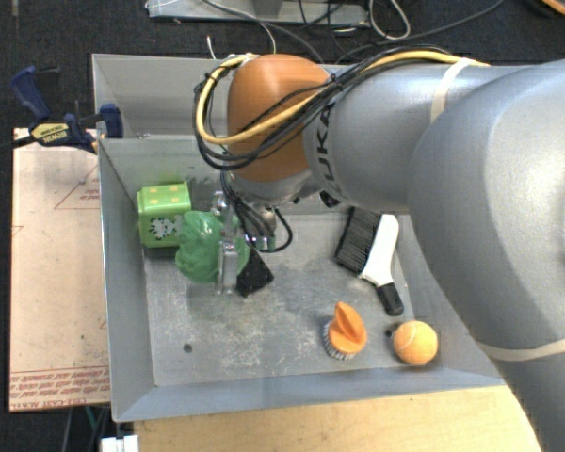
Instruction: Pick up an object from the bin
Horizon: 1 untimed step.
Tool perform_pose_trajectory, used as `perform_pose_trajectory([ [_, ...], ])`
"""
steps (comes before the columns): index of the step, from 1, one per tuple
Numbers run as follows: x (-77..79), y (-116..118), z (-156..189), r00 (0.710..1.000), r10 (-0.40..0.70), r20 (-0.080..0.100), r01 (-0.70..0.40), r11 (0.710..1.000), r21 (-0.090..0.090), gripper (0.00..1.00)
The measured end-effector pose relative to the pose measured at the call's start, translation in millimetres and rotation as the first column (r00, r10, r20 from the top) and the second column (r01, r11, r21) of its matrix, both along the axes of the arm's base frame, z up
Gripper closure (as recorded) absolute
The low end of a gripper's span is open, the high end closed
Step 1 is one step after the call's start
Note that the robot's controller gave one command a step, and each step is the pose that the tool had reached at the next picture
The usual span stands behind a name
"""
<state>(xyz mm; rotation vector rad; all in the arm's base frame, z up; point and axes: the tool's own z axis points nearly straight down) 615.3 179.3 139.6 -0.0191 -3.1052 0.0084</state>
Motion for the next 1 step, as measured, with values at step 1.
perform_pose_trajectory([
  [1,-57.4,33.2,195.6,0.987,-0.16,0.035,0.159,0.987,0.012,1.0],
])
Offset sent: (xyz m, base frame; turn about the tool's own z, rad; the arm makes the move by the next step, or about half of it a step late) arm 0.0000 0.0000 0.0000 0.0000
